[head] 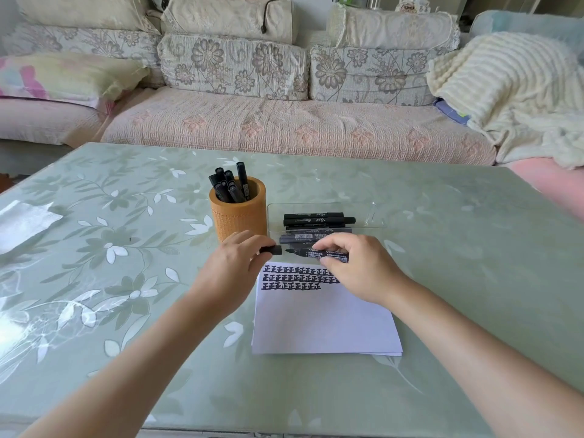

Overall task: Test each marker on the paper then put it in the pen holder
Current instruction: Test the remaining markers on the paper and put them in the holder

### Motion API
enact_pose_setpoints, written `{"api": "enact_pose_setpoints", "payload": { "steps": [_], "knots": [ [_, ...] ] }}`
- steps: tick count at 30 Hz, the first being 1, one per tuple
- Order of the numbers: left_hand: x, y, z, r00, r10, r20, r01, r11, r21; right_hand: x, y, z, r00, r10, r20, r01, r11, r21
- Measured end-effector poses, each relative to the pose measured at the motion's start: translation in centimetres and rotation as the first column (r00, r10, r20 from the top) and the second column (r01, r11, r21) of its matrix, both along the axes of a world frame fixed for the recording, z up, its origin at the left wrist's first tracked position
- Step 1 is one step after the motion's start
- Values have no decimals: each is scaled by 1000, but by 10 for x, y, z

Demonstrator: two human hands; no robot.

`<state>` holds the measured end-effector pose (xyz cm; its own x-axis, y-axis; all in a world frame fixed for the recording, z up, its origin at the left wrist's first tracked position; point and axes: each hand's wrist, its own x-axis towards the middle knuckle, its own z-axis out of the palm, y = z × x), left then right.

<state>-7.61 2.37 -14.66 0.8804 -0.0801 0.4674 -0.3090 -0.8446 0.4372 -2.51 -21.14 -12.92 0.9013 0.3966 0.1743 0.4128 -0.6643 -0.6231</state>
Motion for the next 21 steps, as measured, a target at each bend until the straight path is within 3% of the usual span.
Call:
{"api": "enact_pose_setpoints", "payload": {
  "steps": [10,16,21],
  "knots": [
    [-2,-4,3,999,-44,-6,44,999,31,-2,4,-2,1000,26,5,-26,1000,-14],
    [-4,-7,3,988,-147,-53,151,985,81,-6,7,-4,994,109,8,-109,994,15],
    [-4,-5,6,975,-179,-132,184,983,25,-8,11,-9,978,142,153,-141,990,-19]
  ]
}}
